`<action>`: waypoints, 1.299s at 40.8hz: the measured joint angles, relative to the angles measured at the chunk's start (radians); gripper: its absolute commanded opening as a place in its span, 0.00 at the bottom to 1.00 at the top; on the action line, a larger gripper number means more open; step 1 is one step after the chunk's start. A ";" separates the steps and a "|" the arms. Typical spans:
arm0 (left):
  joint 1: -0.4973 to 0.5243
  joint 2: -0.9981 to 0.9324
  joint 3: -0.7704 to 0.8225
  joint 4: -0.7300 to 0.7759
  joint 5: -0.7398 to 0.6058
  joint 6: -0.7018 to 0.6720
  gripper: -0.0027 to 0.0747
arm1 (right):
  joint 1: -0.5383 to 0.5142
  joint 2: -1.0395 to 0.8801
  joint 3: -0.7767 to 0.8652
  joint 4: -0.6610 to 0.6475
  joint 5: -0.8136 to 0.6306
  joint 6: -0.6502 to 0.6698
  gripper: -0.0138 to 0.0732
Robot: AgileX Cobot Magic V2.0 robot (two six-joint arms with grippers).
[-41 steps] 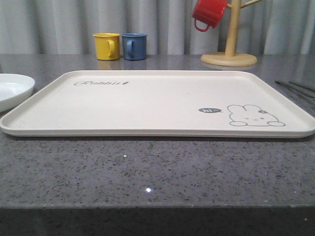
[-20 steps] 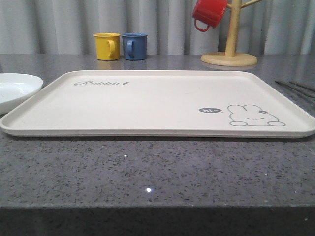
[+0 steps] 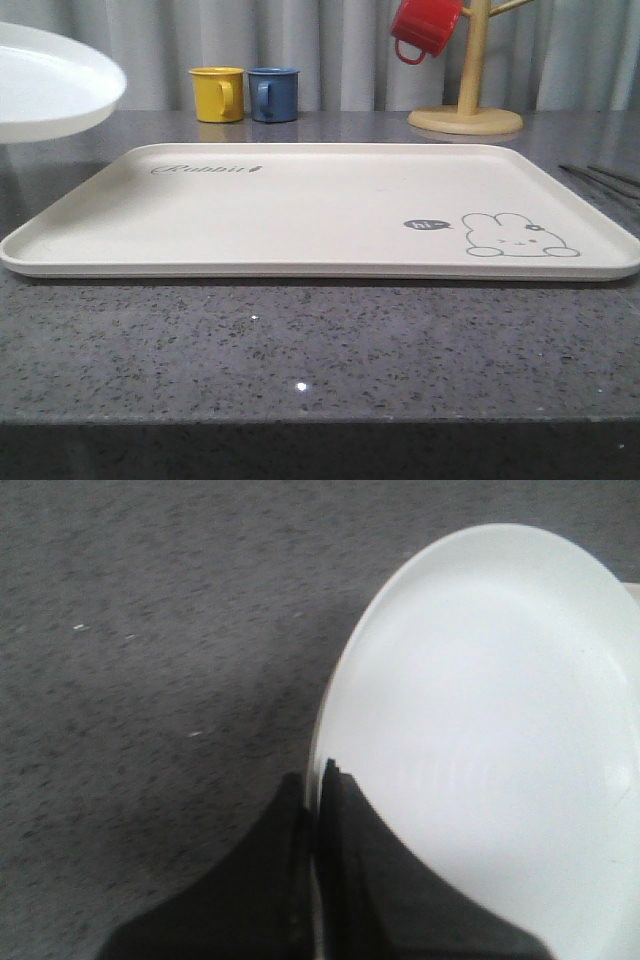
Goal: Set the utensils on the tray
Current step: 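Carry the plate over the tray and lower it with the left gripper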
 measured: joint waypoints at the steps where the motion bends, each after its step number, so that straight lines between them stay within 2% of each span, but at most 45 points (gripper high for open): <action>1: -0.014 0.000 -0.009 -0.010 0.005 0.002 0.01 | 0.000 0.000 0.000 0.000 0.000 0.000 0.68; 16: -0.298 0.089 -0.037 -0.042 0.005 0.006 0.01 | 0.000 0.000 0.000 0.000 0.000 0.000 0.68; 24: -0.357 0.198 -0.037 -0.044 -0.015 0.006 0.01 | 0.000 0.000 0.000 0.000 0.000 0.000 0.68; 34: -0.363 0.308 -0.037 -0.048 -0.046 0.006 0.01 | 0.000 0.000 0.000 0.000 0.000 0.000 0.68; 36: -0.363 0.325 -0.037 -0.048 -0.050 0.006 0.04 | 0.000 0.000 0.000 0.000 0.000 0.000 0.68; 39: -0.363 0.338 -0.037 -0.050 -0.054 0.006 0.15 | 0.000 0.000 0.000 0.000 0.000 0.000 0.68; 47: -0.365 0.346 -0.043 -0.073 -0.055 0.006 0.60 | 0.000 0.000 0.000 0.000 0.000 0.000 0.68; 49: -0.367 0.346 -0.049 -0.082 -0.048 0.006 0.65 | 0.000 0.000 0.000 0.000 0.000 0.000 0.68; 53: -0.367 0.327 -0.067 -0.074 -0.044 0.017 0.64 | 0.000 0.000 0.000 0.000 0.000 0.000 0.68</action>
